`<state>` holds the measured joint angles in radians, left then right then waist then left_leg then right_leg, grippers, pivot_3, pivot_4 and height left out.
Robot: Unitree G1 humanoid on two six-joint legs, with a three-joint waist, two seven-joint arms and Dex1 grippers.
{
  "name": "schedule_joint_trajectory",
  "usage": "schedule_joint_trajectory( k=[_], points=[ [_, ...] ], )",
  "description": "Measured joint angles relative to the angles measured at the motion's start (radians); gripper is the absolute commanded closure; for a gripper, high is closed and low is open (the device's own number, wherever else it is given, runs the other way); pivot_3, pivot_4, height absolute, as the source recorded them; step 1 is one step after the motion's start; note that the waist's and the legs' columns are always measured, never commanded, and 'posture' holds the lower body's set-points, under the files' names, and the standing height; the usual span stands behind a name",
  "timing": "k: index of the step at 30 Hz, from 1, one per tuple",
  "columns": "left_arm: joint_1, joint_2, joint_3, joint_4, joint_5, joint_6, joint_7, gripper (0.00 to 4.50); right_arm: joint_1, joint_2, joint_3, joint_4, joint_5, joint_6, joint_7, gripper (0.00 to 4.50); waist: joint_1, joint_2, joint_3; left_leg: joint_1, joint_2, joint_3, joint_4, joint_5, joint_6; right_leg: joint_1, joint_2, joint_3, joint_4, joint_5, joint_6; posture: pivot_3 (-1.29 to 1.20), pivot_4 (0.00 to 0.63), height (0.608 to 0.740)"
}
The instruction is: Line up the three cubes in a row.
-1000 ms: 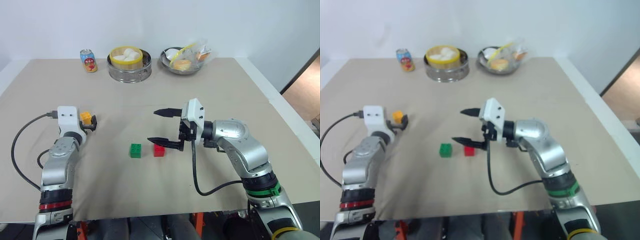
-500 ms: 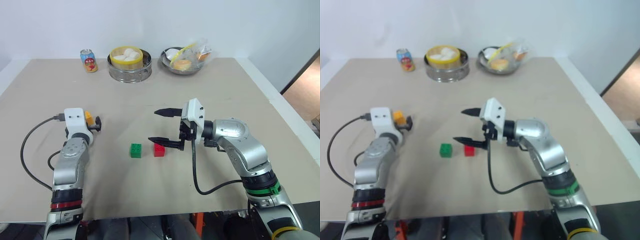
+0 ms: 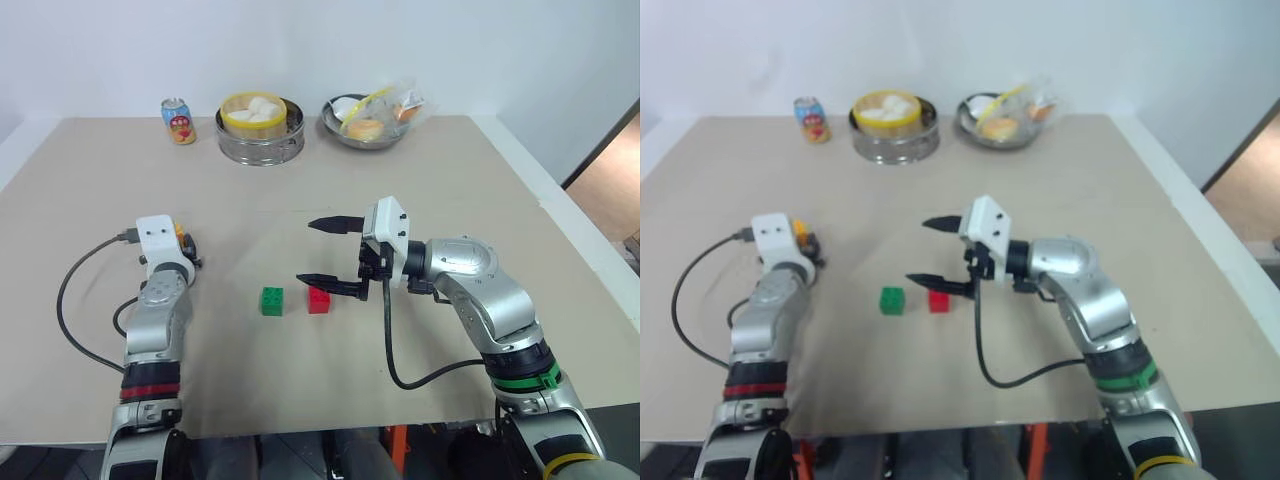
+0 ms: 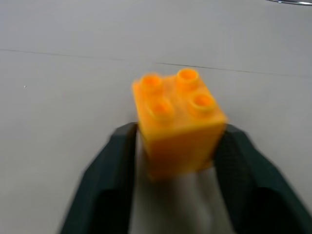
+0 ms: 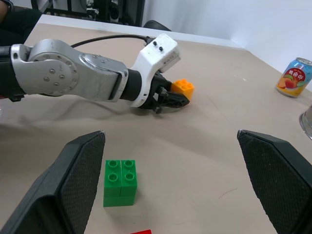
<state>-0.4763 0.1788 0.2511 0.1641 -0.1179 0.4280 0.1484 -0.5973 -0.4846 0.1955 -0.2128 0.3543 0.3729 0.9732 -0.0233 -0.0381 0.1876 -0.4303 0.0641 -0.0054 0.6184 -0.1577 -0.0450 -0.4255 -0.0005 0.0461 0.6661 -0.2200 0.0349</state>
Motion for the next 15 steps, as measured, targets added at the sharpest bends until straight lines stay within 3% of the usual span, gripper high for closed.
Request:
schedule_joint_trajectory(
  k=[9, 12, 15],
  points=[
    [-0.005, 0.078, -0.009, 0.051, 0.001, -0.051, -0.088, 3.18, 0.001, -0.008, 0.001, -0.001, 0.005, 0.025, 0.014, 0.00, 0.000, 0.000, 0.000, 0.000, 0.000, 0.000, 0.000, 0.000, 0.000, 0.000, 0.000, 0.000, 0.000, 0.000, 0.000, 0.00, 0.150, 0.740],
    [0.016, 0.117, -0.010, 0.037, -0.027, -0.067, -0.184, 3.18, 0.006, -0.016, 0.002, -0.008, 0.010, 0.036, 0.028, 0.00, 0.000, 0.000, 0.000, 0.000, 0.000, 0.000, 0.000, 0.000, 0.000, 0.000, 0.000, 0.000, 0.000, 0.000, 0.000, 0.00, 0.150, 0.740],
    [0.100, 0.192, -0.042, -0.028, -0.086, -0.089, -0.393, 3.18, 0.027, -0.051, 0.007, -0.038, 0.018, 0.067, 0.057, 0.00, -0.001, 0.000, 0.000, 0.000, 0.000, 0.000, -0.001, -0.001, -0.001, -0.001, -0.001, 0.000, 0.000, -0.001, -0.002, 0.00, 0.150, 0.740]
  ],
)
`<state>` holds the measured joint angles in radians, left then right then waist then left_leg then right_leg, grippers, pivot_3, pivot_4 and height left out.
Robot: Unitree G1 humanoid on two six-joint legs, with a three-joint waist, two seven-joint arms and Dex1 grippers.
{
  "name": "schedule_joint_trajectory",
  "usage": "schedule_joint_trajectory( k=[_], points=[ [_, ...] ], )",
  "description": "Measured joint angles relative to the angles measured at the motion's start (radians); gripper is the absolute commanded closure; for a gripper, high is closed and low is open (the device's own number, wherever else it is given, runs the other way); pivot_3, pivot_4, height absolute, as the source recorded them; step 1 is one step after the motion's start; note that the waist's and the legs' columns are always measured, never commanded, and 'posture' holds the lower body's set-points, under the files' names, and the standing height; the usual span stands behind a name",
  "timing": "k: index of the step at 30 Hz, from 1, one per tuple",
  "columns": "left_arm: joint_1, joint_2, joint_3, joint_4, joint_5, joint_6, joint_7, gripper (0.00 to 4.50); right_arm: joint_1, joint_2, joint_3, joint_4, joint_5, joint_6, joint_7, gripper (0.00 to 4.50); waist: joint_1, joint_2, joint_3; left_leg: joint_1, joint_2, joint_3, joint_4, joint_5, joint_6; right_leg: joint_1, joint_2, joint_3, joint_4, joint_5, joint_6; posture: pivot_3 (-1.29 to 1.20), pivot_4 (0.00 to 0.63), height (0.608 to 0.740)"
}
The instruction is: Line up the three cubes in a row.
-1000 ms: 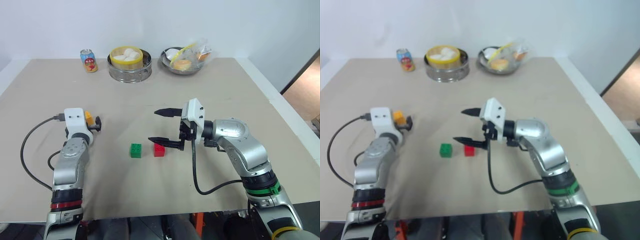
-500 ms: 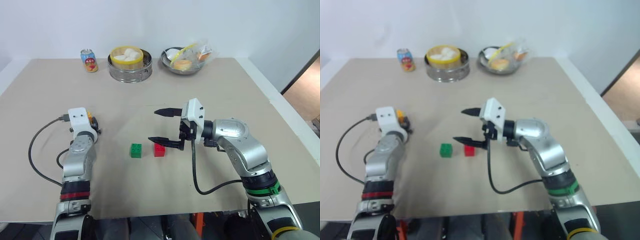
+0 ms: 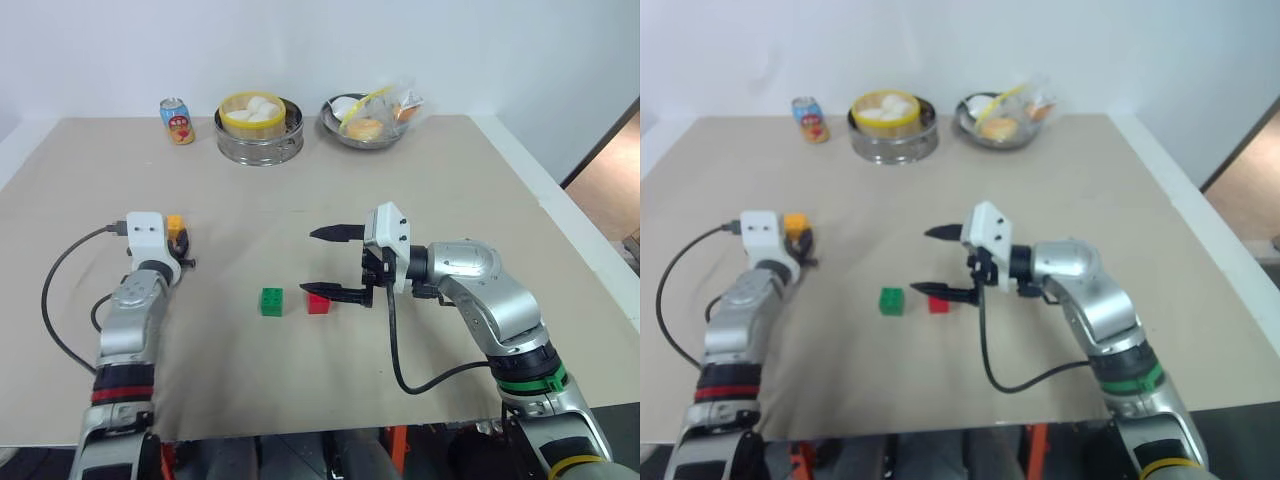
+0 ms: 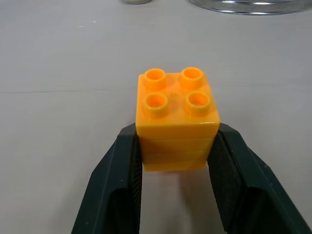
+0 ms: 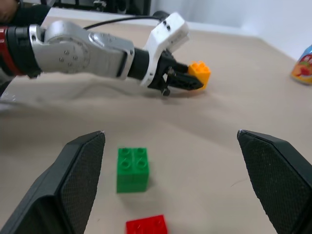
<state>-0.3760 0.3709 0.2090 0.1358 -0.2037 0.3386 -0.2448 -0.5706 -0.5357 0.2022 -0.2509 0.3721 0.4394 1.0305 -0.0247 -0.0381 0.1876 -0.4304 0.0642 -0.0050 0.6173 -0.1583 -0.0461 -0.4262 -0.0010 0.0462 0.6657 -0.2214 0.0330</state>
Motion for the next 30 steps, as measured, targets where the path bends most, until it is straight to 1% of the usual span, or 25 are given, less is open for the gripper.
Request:
schedule_joint_trajectory(
  k=[1, 3, 4, 7, 9, 11, 13, 17, 19, 21, 24, 30],
  points=[
    [0.023, 0.023, -0.012, -0.020, -0.014, -0.009, -0.059, 3.18, 0.009, -0.010, 0.000, -0.007, 0.005, 0.007, 0.009, 0.00, 0.000, 0.000, 0.000, 0.000, 0.000, 0.000, 0.000, 0.000, 0.000, 0.000, 0.000, 0.000, 0.000, 0.000, 0.000, 0.00, 0.150, 0.740],
    [0.091, 0.094, -0.040, -0.081, -0.071, -0.027, -0.242, 3.18, 0.028, -0.037, 0.010, -0.019, 0.016, 0.031, 0.035, 0.00, 0.000, 0.000, 0.000, 0.000, 0.000, 0.000, -0.001, 0.000, -0.001, -0.001, 0.000, 0.000, 0.000, -0.004, -0.006, 0.00, 0.150, 0.740],
    [0.129, 0.132, -0.051, -0.123, -0.116, -0.036, -0.358, 3.18, 0.040, -0.054, 0.019, -0.027, 0.017, 0.040, 0.048, 0.00, 0.000, 0.000, 0.000, 0.000, 0.000, 0.000, -0.001, 0.000, -0.001, -0.001, -0.001, 0.000, 0.000, -0.004, -0.006, 0.00, 0.150, 0.740],
    [0.171, 0.203, -0.069, -0.170, -0.191, -0.048, -0.570, 3.18, 0.052, -0.074, 0.034, -0.036, 0.018, 0.045, 0.078, 0.00, 0.000, 0.000, 0.000, 0.000, 0.000, 0.000, -0.001, 0.000, -0.001, -0.001, -0.001, -0.001, 0.000, -0.004, -0.006, 0.00, 0.150, 0.740],
    [0.181, 0.289, -0.100, -0.159, -0.199, -0.103, -0.747, 3.18, 0.053, -0.088, 0.035, -0.039, 0.017, 0.045, 0.088, 0.00, 0.000, 0.000, 0.000, 0.001, 0.000, 0.000, -0.001, 0.000, 0.000, -0.001, -0.001, -0.001, 0.000, -0.004, -0.006, 0.00, 0.150, 0.740],
    [0.177, 0.320, -0.101, -0.132, -0.200, -0.138, -0.831, 3.18, 0.053, -0.093, 0.035, -0.039, 0.017, 0.045, 0.098, 0.00, 0.000, 0.000, 0.000, 0.001, 0.000, 0.000, -0.001, 0.000, 0.000, -0.001, -0.002, -0.001, 0.000, -0.004, -0.006, 0.00, 0.150, 0.740],
    [0.132, 0.351, -0.127, -0.046, -0.200, -0.171, -0.947, 3.18, 0.056, -0.094, 0.036, -0.040, 0.017, 0.045, 0.100, 0.00, 0.001, 0.000, 0.000, 0.000, 0.000, 0.000, 0.000, 0.000, 0.000, -0.002, -0.002, -0.002, 0.000, -0.004, -0.006, 0.00, 0.150, 0.740],
    [0.070, 0.372, -0.153, 0.047, -0.188, -0.223, -1.067, 3.18, 0.069, -0.100, 0.035, -0.046, 0.017, 0.049, 0.100, 0.00, 0.002, 0.000, 0.000, -0.002, 0.000, 0.001, 0.000, 0.000, 0.000, -0.003, -0.003, -0.002, 0.000, -0.005, -0.006, 0.00, 0.150, 0.740],
    [0.035, 0.374, -0.170, 0.099, -0.178, -0.252, -1.109, 3.18, 0.083, -0.106, 0.034, -0.069, 0.017, 0.055, 0.099, 0.00, 0.002, 0.000, 0.000, -0.006, 0.000, 0.001, 0.000, 0.000, 0.000, -0.008, -0.002, -0.002, 0.000, -0.005, -0.006, 0.00, 0.150, 0.740],
    [0.001, 0.371, -0.180, 0.150, -0.165, -0.275, -1.134, 3.18, 0.093, -0.111, 0.034, -0.084, 0.019, 0.066, 0.094, 0.00, 0.002, 0.000, 0.000, -0.009, 0.000, 0.001, 0.000, 0.000, 0.000, -0.011, -0.001, -0.002, 0.001, -0.004, -0.005, 0.00, 0.150, 0.740],
    [-0.042, 0.365, -0.202, 0.195, -0.148, -0.310, -1.169, 3.18, 0.098, -0.121, 0.031, -0.113, 0.028, 0.084, 0.081, 0.00, 0.002, 0.000, 0.000, -0.009, 0.000, 0.001, 0.000, 0.000, 0.000, -0.011, -0.001, -0.002, 0.001, -0.004, -0.004, 0.00, 0.150, 0.740],
    [-0.067, 0.358, -0.223, 0.249, -0.123, -0.383, -1.219, 3.18, 0.108, -0.139, 0.026, -0.147, 0.043, 0.111, 0.070, 0.00, 0.001, 0.000, 0.000, -0.009, 0.001, 0.001, 0.000, 0.000, 0.000, -0.011, 0.000, -0.001, 0.001, -0.004, -0.005, 0.00, 0.150, 0.740]
  ],
)
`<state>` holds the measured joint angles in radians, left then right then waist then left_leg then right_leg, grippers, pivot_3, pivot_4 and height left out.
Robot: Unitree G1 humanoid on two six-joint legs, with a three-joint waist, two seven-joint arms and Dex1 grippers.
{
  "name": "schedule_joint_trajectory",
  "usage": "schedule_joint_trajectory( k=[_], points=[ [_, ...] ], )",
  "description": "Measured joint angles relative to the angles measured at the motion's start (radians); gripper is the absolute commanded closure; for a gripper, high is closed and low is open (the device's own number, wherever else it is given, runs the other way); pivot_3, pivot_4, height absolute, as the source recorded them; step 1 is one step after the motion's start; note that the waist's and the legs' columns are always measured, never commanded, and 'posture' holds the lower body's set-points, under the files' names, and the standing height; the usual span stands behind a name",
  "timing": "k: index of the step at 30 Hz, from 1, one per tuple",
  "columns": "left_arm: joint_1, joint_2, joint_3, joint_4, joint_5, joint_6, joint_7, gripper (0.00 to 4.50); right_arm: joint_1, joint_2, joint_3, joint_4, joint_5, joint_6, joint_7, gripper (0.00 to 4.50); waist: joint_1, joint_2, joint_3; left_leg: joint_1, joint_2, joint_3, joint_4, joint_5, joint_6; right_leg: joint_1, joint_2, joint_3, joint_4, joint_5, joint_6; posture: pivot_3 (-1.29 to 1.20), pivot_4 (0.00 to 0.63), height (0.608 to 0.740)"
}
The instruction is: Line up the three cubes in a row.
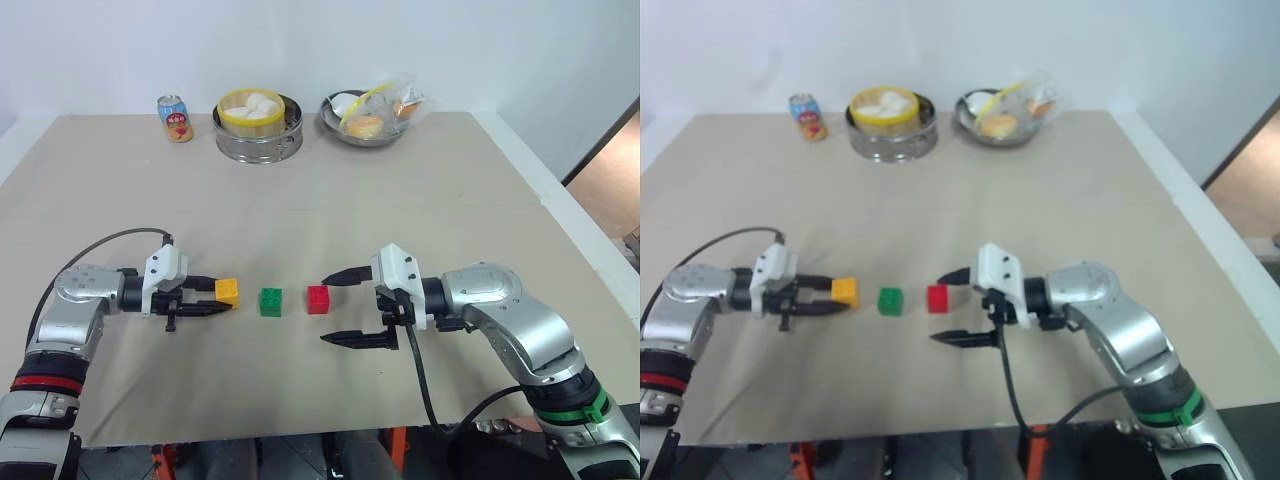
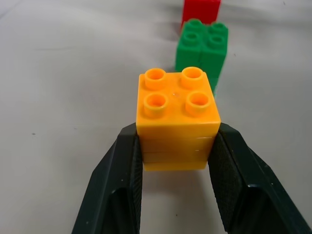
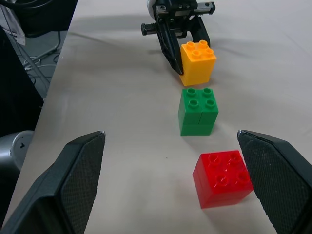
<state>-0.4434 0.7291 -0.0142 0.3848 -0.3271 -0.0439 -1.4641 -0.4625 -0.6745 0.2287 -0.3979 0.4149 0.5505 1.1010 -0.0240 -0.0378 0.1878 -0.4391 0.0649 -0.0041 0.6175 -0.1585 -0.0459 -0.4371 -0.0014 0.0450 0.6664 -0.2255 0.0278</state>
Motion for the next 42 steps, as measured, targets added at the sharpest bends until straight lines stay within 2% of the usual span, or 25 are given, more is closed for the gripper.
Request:
schedule_joint_trajectory(
  k=[8, 15, 37, 38, 42],
  points=[
    [0.000, 0.003, -0.004, 0.001, 0.003, -0.048, -0.008, 3.18, 0.013, -0.013, -0.010, -0.013, 0.015, 0.019, -0.023, 0.00, 0.000, 0.000, 0.000, 0.000, 0.000, 0.000, 0.001, 0.000, 0.000, 0.000, 0.000, 0.001, 0.000, 0.000, 0.000, 0.00, 0.150, 0.740],
    [0.013, 0.044, 0.013, 0.017, 0.003, -0.067, -0.010, 3.18, 0.013, -0.019, -0.010, -0.014, 0.024, 0.019, -0.027, 0.00, 0.000, 0.000, 0.000, 0.000, 0.000, 0.000, 0.001, 0.000, 0.000, 0.000, 0.000, 0.001, 0.000, 0.000, 0.000, 0.00, 0.150, 0.740],
    [0.004, 0.041, -0.014, 0.045, 0.050, -0.087, -0.019, 3.18, 0.000, -0.019, -0.009, -0.014, 0.031, 0.020, -0.031, 0.00, 0.000, 0.000, 0.000, 0.001, 0.000, 0.000, 0.002, 0.001, 0.002, 0.001, 0.000, 0.001, 0.002, 0.002, 0.001, 0.00, 0.150, 0.740],
    [0.000, 0.040, -0.016, 0.048, 0.052, -0.087, -0.019, 2.16, 0.000, -0.019, -0.009, -0.014, 0.032, 0.020, -0.032, 0.00, 0.000, 0.000, 0.000, 0.001, 0.000, 0.000, 0.003, 0.001, 0.002, 0.001, 0.000, 0.001, 0.002, 0.002, 0.001, 0.00, 0.150, 0.740],
    [-0.003, 0.041, -0.028, 0.074, 0.072, -0.087, -0.021, 0.86, 0.000, -0.020, -0.009, -0.015, 0.032, 0.022, -0.035, 0.00, 0.000, 0.000, 0.000, 0.001, 0.000, 0.000, 0.003, 0.002, 0.002, 0.001, 0.000, 0.001, 0.002, 0.003, 0.001, 0.00, 0.150, 0.740]
  ],
)
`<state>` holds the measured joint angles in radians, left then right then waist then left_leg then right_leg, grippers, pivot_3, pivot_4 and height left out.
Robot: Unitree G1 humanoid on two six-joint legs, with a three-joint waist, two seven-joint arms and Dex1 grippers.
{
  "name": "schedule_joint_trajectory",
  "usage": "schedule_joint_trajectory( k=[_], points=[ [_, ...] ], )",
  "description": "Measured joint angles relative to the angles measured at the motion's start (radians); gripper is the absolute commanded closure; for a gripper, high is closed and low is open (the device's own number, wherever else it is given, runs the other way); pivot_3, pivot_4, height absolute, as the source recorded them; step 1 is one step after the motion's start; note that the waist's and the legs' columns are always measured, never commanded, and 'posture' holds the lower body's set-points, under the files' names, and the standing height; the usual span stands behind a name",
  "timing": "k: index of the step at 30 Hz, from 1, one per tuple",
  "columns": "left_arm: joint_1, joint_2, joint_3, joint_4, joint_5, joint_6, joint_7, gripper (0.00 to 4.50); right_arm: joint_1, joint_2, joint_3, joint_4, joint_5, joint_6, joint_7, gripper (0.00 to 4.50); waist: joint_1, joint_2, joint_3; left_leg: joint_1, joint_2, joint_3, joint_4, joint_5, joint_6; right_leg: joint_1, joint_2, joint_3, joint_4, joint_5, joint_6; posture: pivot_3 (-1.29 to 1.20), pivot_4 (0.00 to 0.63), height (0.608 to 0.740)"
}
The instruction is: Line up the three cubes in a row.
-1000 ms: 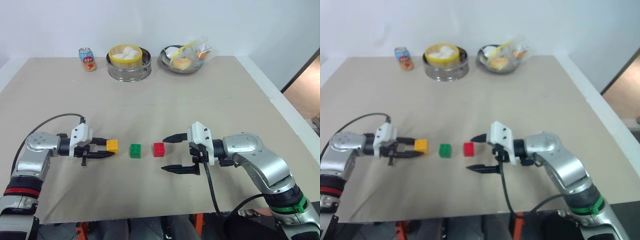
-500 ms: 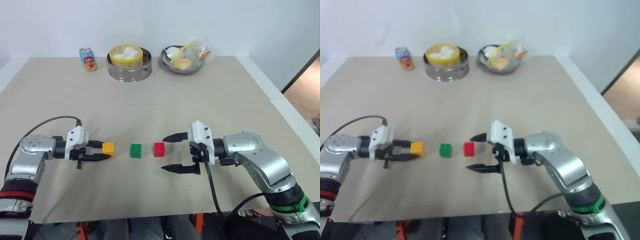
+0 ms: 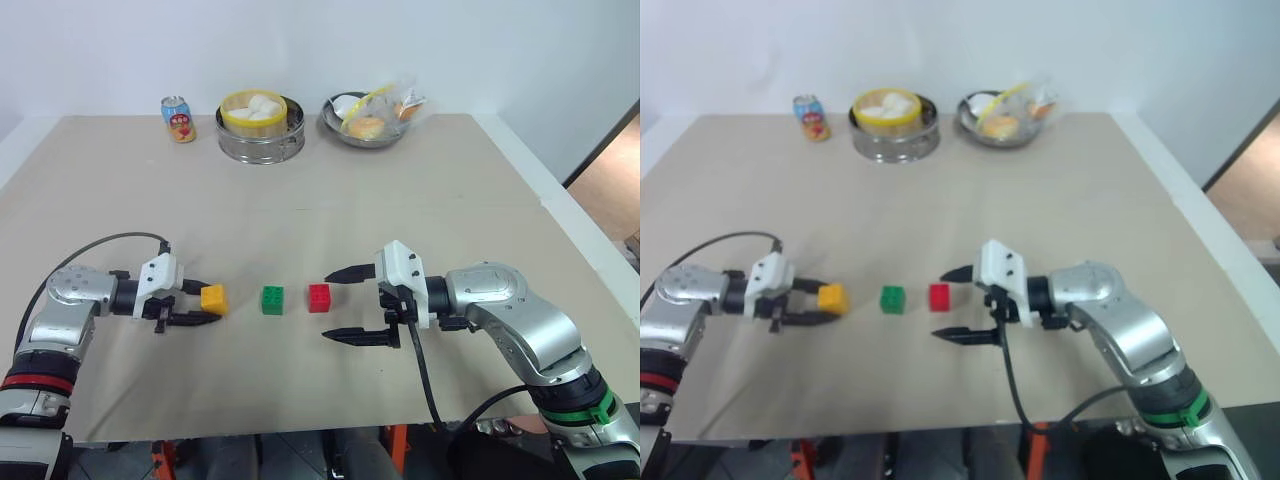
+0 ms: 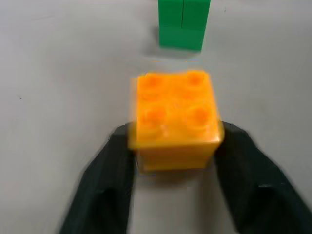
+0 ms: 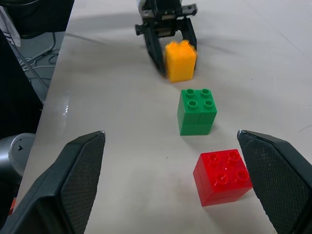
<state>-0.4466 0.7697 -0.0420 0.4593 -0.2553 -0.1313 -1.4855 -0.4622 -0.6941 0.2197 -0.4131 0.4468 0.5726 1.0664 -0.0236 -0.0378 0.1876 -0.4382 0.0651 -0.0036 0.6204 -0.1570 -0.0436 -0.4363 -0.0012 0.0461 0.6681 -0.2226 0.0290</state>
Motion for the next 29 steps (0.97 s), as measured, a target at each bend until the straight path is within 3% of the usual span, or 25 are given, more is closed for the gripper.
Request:
schedule_joint_trajectory(
  k=[2, 3, 9, 12, 15, 19, 20, 24, 29],
  points=[
    [-0.001, 0.002, 0.000, 0.000, 0.000, 0.000, -0.005, 0.16, 0.000, 0.000, 0.000, -0.004, 0.000, 0.002, 0.000, 0.00, 0.000, 0.000, 0.000, 0.000, 0.000, 0.000, 0.000, 0.000, 0.000, 0.000, 0.000, 0.000, 0.000, 0.000, 0.000, 0.00, 0.150, 0.740],
    [-0.001, 0.003, 0.000, -0.001, 0.000, 0.000, -0.005, 0.04, 0.000, 0.000, 0.000, -0.006, 0.000, 0.002, 0.000, 0.00, 0.000, 0.000, 0.000, 0.000, 0.000, 0.000, 0.000, 0.000, 0.000, 0.000, 0.000, 0.000, 0.000, 0.000, 0.000, 0.00, 0.150, 0.740],
    [0.042, 0.086, 0.047, -0.148, -0.060, 0.119, -0.009, 0.04, 0.005, 0.005, -0.002, -0.009, 0.014, 0.010, -0.005, 0.00, -0.001, 0.000, 0.000, -0.001, 0.001, 0.000, -0.001, 0.000, 0.000, -0.001, 0.000, 0.000, 0.000, 0.000, -0.001, 0.00, 0.150, 0.740],
    [0.162, 0.179, 0.158, -0.352, -0.175, 0.344, 0.035, 0.04, 0.017, 0.006, -0.029, -0.015, 0.033, 0.020, -0.022, 0.00, -0.008, 0.000, 0.000, 0.000, 0.002, 0.002, -0.001, 0.000, 0.000, -0.001, 0.000, 0.001, 0.000, -0.001, -0.001, 0.00, 0.150, 0.740],
    [0.220, 0.206, 0.264, -0.459, -0.246, 0.472, 0.107, 0.04, 0.022, 0.006, -0.063, -0.018, 0.051, 0.029, -0.040, 0.00, -0.009, 0.000, 0.000, 0.001, 0.002, 0.001, -0.001, 0.000, 0.000, -0.001, 0.000, 0.000, 0.000, -0.001, -0.001, 0.00, 0.150, 0.740],
    [0.301, 0.122, 0.406, -0.592, -0.273, 0.541, 0.332, 0.04, 0.037, 0.025, -0.143, -0.017, 0.035, 0.009, -0.137, 0.00, -0.005, 0.000, 0.000, 0.001, 0.002, 0.002, -0.001, 0.000, 0.000, 0.000, -0.001, 0.001, 0.000, 0.000, 0.000, 0.00, 0.150, 0.740],
    [0.320, 0.050, 0.428, -0.622, -0.253, 0.528, 0.441, 0.04, 0.037, 0.042, -0.164, -0.009, 0.004, -0.009, -0.196, 0.00, -0.004, 0.000, 0.000, 0.002, 0.002, 0.003, 0.000, 0.000, 0.000, 0.000, -0.001, 0.001, 0.000, 0.001, 0.000, 0.00, 0.150, 0.740],
    [0.323, -0.066, 0.429, -0.634, -0.211, 0.516, 0.626, 0.04, 0.061, 0.048, -0.184, 0.030, -0.053, -0.033, -0.279, 0.00, 0.000, -0.001, -0.001, 0.001, 0.001, 0.003, 0.001, 0.000, 0.000, 0.000, 0.000, 0.002, 0.000, 0.002, 0.000, 0.00, 0.150, 0.740],
    [0.292, -0.138, 0.388, -0.617, -0.117, 0.463, 0.782, 0.04, 0.099, 0.073, -0.201, 0.047, -0.091, -0.036, -0.371, 0.00, 0.000, -0.001, -0.001, 0.001, 0.001, 0.003, 0.001, 0.000, 0.000, 0.000, 0.001, 0.004, 0.000, 0.003, 0.001, 0.00, 0.150, 0.740]
  ],
)
